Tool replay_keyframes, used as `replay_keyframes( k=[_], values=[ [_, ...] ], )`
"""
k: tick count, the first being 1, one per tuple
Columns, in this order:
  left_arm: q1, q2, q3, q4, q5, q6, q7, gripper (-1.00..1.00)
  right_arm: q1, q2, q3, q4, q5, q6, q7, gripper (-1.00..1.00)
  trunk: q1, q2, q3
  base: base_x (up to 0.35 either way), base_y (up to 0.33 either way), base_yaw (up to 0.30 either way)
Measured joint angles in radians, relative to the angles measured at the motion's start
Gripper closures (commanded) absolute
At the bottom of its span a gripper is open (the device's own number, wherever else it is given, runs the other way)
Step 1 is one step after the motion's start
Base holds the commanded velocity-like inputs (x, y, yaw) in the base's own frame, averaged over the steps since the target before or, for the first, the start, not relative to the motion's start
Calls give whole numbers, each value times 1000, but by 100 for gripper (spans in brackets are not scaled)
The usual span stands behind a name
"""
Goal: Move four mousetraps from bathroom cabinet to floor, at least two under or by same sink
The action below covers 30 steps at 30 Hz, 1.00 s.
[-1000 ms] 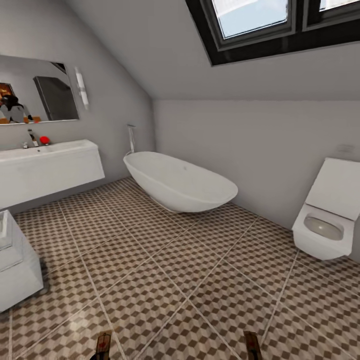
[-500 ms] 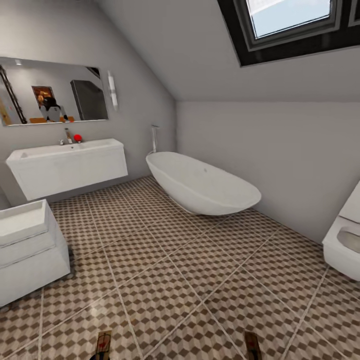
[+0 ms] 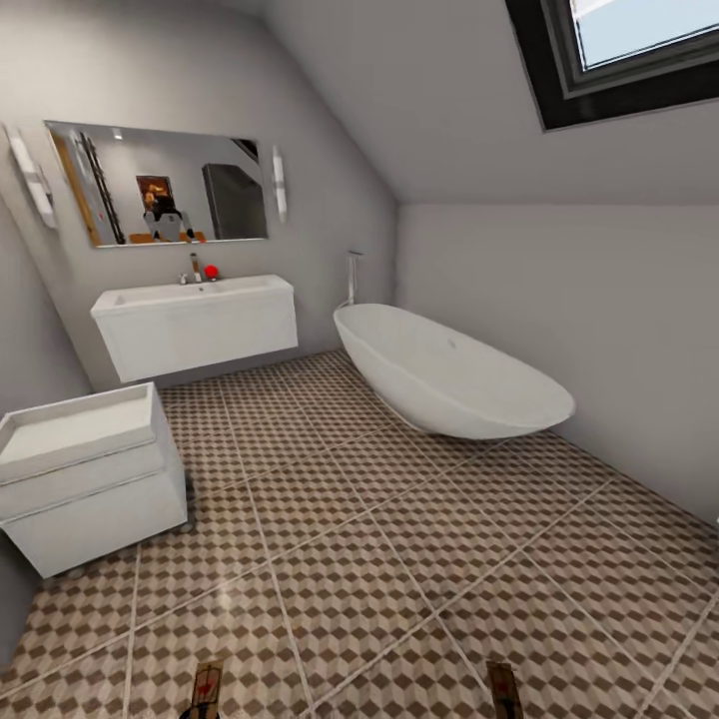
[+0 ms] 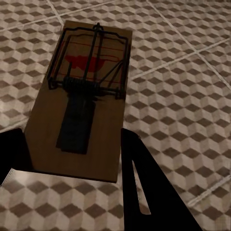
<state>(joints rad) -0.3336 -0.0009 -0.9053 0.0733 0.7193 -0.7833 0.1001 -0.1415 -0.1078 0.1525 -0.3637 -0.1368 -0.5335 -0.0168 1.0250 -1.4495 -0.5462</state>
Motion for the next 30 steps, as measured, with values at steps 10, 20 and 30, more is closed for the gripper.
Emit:
replay_keyframes(
  k=[10, 20, 30],
  values=[
    [0, 0, 0, 0, 0, 0, 0, 100, 1, 0, -1, 0, 0, 0, 0, 100, -1, 0, 0, 130, 0, 215],
    [0, 0, 0, 0, 0, 0, 0, 100, 0, 0, -1, 0, 0, -1, 0, 100, -1, 0, 0, 324, 0, 9],
    [0, -1, -1, 0, 0, 0, 0, 100, 0, 0, 0, 0, 0, -1, 0, 100, -1, 0, 0, 329, 0, 20]
  ],
)
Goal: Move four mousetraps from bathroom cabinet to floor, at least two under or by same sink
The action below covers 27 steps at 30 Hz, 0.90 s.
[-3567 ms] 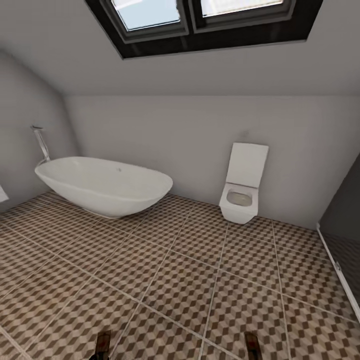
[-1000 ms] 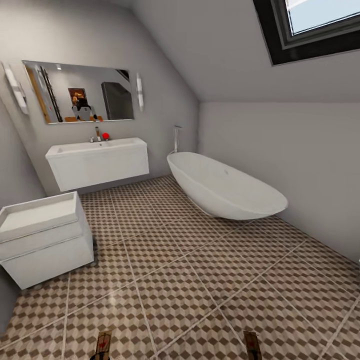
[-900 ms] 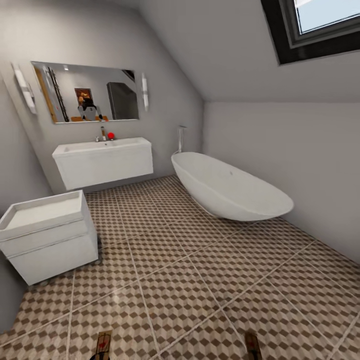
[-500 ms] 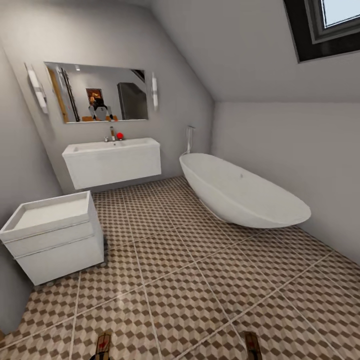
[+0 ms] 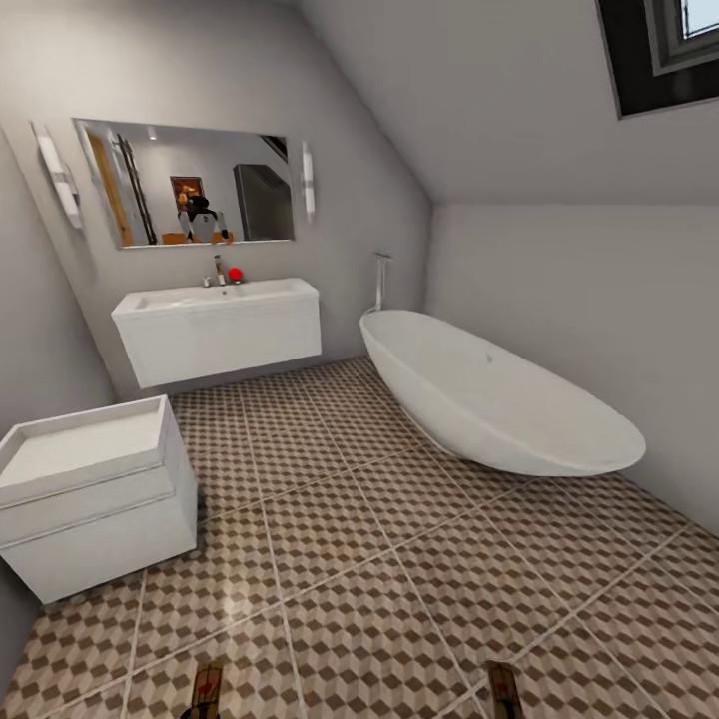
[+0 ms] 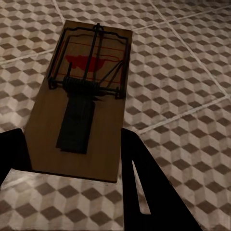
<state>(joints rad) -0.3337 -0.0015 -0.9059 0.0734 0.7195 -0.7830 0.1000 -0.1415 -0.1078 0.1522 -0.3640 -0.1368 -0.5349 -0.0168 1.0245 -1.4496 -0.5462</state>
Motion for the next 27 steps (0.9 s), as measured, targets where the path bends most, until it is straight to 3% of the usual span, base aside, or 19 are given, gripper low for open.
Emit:
replay_keyframes(
  k=[18, 27],
  values=[
    [0, -1, 0, 0, 0, 0, 0, 100, 0, 0, -1, 0, 0, 0, 0, 100, 0, 0, 0, 329, 0, 197],
    [0, -1, 0, 0, 1, 0, 0, 100, 1, 0, -1, 0, 0, 0, 0, 100, 0, 0, 0, 329, 0, 31]
  ],
)
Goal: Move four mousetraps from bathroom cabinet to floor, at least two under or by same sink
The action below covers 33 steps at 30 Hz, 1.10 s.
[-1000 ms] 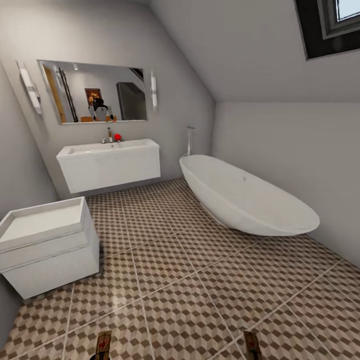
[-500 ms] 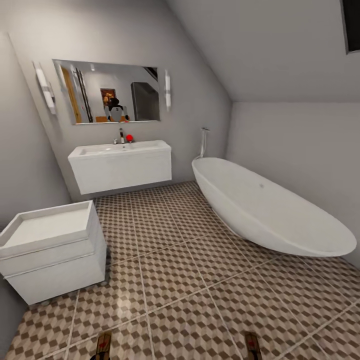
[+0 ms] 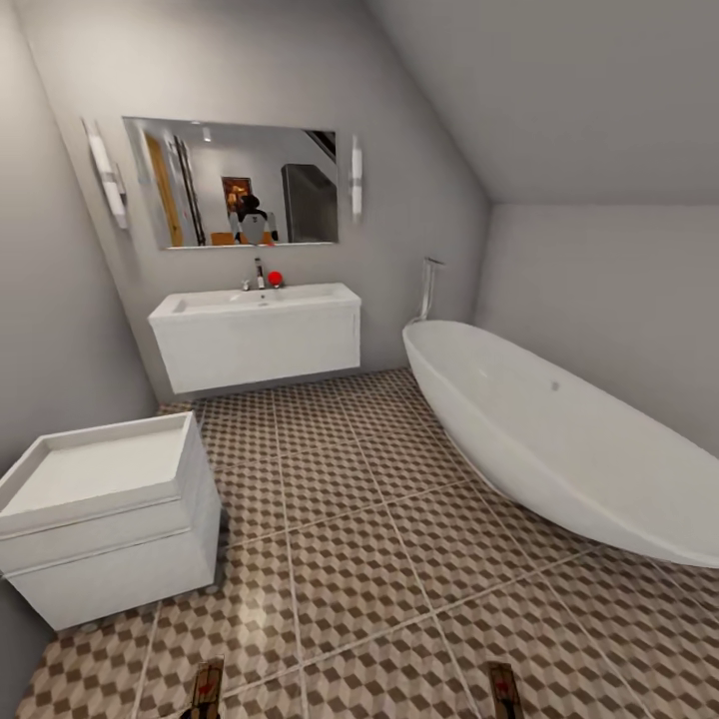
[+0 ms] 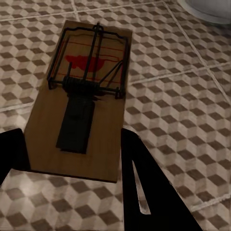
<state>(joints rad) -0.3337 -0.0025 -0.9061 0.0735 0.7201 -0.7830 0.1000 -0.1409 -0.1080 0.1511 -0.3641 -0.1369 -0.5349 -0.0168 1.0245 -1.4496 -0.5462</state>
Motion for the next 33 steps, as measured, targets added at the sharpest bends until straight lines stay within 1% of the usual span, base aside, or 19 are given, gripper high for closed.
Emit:
replay_keyframes(
  k=[6, 15, 33],
  values=[
    [0, -1, 0, 0, 0, 0, 0, 100, 0, 0, 0, 0, 0, 0, 0, 100, 0, 0, 0, 329, 0, 17],
    [0, -1, 0, 0, 0, 0, 0, 100, 0, 0, 0, 0, 0, 0, 0, 100, 0, 0, 0, 329, -13, 201],
    [0, -2, 0, 0, 0, 0, 0, 100, 0, 0, 0, 0, 0, 0, 0, 100, 0, 0, 0, 329, -89, 6]
  ],
)
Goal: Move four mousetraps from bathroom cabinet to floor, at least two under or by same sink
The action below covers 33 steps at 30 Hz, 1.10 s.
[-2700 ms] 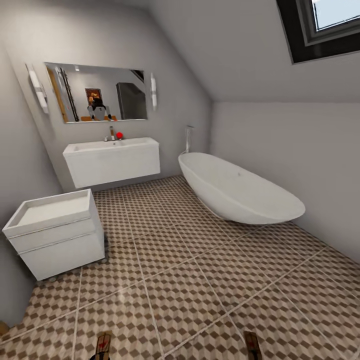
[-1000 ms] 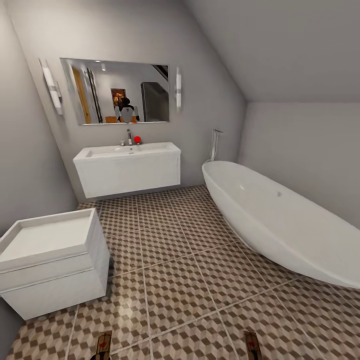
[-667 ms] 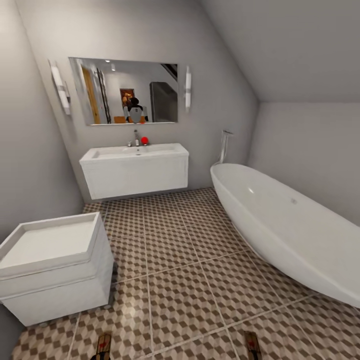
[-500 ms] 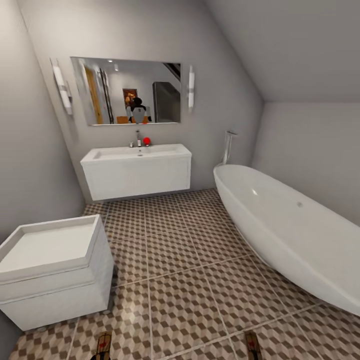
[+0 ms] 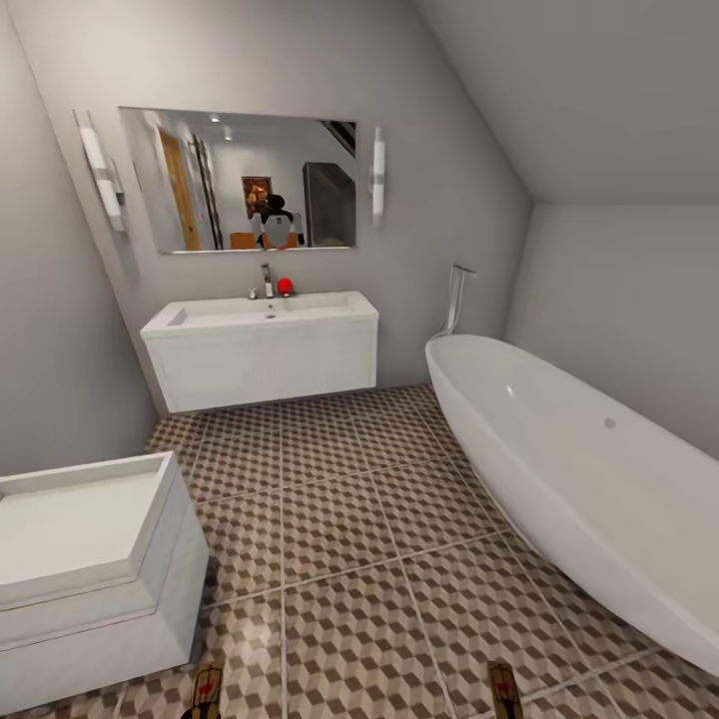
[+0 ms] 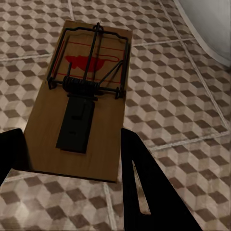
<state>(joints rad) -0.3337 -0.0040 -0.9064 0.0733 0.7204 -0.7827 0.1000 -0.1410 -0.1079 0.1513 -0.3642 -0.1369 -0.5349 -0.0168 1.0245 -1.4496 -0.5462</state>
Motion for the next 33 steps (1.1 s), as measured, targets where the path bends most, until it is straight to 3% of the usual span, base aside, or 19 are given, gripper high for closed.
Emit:
replay_keyframes(
  k=[12, 25, 33],
  values=[
    [0, 0, 0, 0, 0, 0, 0, 100, 0, 0, 1, 0, 0, 0, 0, 100, 0, 0, 0, 329, -93, 16],
    [0, 0, 0, 0, 0, 0, 0, 100, 0, 0, 1, 0, 0, 0, 0, 100, 0, 0, 0, 329, -93, 228],
    [0, 0, 0, 0, 0, 0, 0, 100, 0, 0, 0, 0, 0, 0, 0, 100, 0, 0, 0, 329, -93, 40]
  ],
)
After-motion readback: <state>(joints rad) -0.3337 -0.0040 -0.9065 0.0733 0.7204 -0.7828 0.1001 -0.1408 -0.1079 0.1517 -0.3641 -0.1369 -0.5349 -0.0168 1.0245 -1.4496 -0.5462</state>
